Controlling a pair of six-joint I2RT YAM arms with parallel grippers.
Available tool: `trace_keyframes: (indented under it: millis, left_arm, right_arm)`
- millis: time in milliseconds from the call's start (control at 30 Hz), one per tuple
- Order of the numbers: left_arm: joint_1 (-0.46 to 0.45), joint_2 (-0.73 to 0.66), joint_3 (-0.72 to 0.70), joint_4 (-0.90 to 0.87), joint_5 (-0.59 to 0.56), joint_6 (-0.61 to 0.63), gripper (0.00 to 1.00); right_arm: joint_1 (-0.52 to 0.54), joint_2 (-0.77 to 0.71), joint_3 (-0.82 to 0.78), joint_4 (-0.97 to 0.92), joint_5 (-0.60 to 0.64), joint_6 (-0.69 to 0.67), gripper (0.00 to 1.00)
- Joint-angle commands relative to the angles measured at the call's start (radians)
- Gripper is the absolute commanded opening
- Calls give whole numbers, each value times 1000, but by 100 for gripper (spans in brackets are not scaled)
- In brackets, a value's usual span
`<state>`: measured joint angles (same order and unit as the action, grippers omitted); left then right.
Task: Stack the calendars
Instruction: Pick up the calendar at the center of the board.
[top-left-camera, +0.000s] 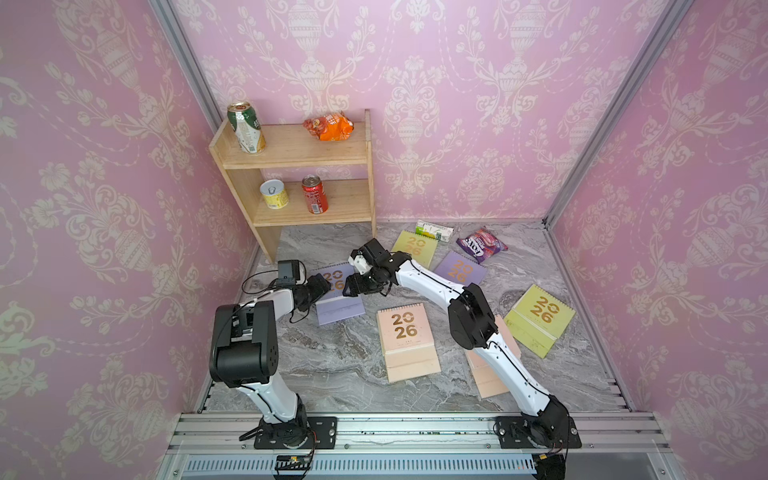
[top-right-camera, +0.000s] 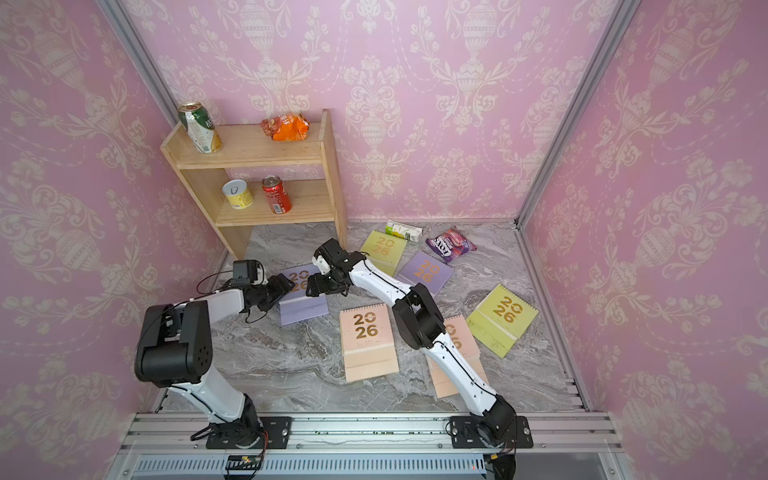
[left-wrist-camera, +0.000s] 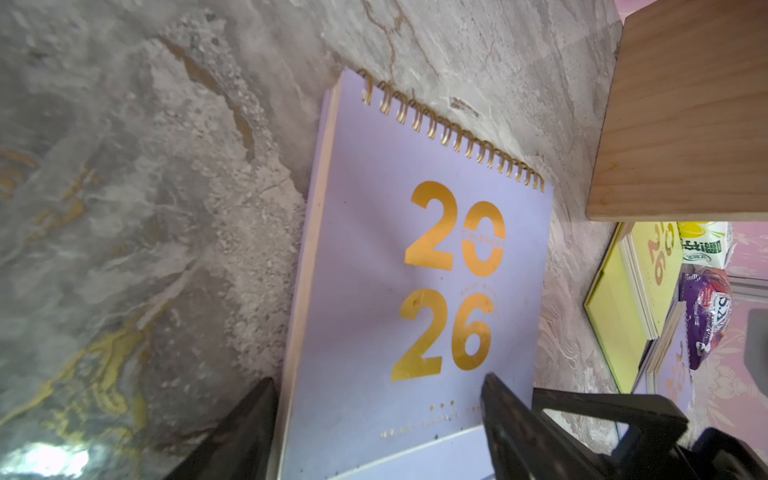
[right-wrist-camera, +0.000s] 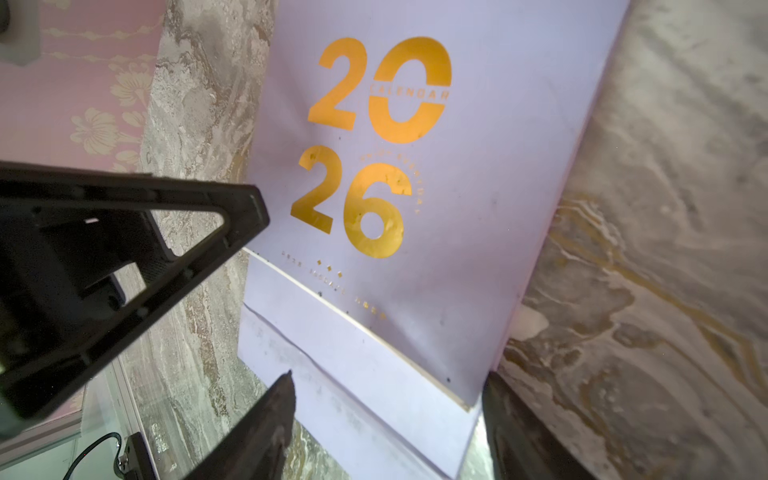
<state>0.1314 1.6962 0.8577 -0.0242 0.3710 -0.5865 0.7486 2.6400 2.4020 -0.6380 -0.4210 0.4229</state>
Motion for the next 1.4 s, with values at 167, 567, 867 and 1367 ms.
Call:
trace_keyframes:
  millis: [167, 567, 867, 1367]
  left_arm:
    - [-6, -102, -32, 32, 172, 38, 74]
    - [-6, -176, -61, 56, 228, 34, 67]
    - [-6, -158, -63, 54, 244, 27, 51]
    - [-6, -180, -61, 19, 201, 43, 1]
  right_arm:
    - [6, 13, -23, 21, -45, 16, 71]
    - [7, -24, -103, 88, -76, 20, 70]
    - [6, -49, -151, 119, -84, 13, 70]
    - [4, -99, -220, 150, -63, -1, 70]
